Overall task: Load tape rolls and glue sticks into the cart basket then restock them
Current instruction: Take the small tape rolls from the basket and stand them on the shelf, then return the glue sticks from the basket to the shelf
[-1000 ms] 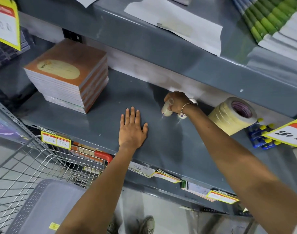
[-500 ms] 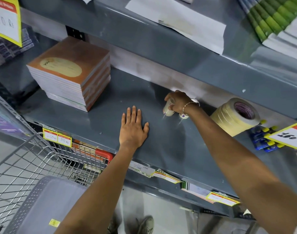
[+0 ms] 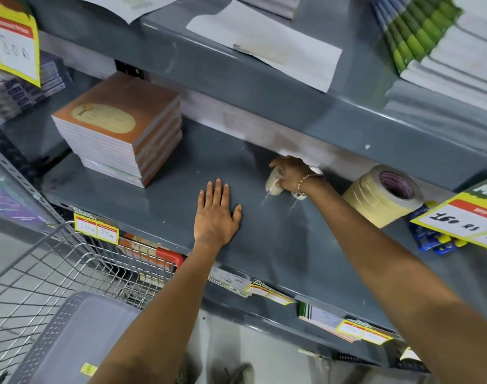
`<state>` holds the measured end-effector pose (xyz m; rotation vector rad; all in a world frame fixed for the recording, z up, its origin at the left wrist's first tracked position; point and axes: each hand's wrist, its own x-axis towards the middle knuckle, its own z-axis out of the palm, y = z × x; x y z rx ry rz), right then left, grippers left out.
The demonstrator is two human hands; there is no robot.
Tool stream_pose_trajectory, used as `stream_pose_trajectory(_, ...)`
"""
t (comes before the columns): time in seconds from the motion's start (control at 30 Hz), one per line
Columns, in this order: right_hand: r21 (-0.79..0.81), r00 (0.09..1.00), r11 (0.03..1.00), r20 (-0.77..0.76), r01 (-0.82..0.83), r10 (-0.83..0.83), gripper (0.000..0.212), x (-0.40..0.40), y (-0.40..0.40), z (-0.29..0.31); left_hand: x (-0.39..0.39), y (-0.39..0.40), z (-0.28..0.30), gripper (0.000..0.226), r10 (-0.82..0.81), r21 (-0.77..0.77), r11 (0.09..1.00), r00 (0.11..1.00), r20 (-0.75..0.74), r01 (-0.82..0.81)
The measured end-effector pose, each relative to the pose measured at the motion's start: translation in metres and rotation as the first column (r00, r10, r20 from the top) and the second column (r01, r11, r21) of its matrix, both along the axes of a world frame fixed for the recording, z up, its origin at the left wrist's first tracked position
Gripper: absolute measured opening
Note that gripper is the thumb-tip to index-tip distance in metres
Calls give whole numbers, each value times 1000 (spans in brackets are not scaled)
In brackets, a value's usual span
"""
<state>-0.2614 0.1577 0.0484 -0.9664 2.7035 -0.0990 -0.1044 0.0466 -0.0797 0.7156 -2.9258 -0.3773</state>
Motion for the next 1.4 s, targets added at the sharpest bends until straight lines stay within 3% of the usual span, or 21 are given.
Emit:
stream_pose_trajectory(0.53,24,998,999,52,-34,33,54,-2,1,7,2,0,0,67,1,21,1000,1000,4,-1)
stream_pose_trajectory(0.6,43,998,998,55,-47,44,58,-1,2,7,2,-1,6,67,-17,70,997,1000,2,17)
stream_pose_trajectory(0.7,64,995,994,36,-91,89,71,9,-3,10,19,-8,21,68,31,237,972,991,-127,0)
stream_pose_trajectory(0.8,-149,980,973,-115,-178,162,57,33,-17,17,64,-18,31,64,180,261,960,936,-302,-100)
stream_pose_trajectory(0.87,-363,959,896,-209,-256,189,38,59,-30,21,106,-30,34,62,300,319,931,871,-390,-178)
stream_pose_trajectory(0.97,-539,917,752,-106,-379,385,21,140,-68,5,199,-51,28,60,594,470,786,703,-392,-402)
stream_pose_trajectory(1.07,-538,770,682,91,-496,632,17,236,-110,-36,291,-59,5,59,790,514,590,577,-208,-623)
stream_pose_trajectory(1.17,-414,621,685,298,-600,724,19,311,-145,-91,366,-55,-35,57,891,537,344,448,71,-770)
stream_pose_trajectory(1.27,-218,579,717,459,-662,674,20,366,-172,-153,422,-43,-80,32,913,539,21,236,332,-842)
stream_pose_trajectory(1.33,-59,564,682,512,-729,648,16,399,-182,-196,445,-29,-112,24,874,514,-91,178,451,-853)
stream_pose_trajectory(1.4,100,537,580,528,-808,658,19,429,-187,-237,453,-15,-147,24,812,492,-141,184,553,-859)
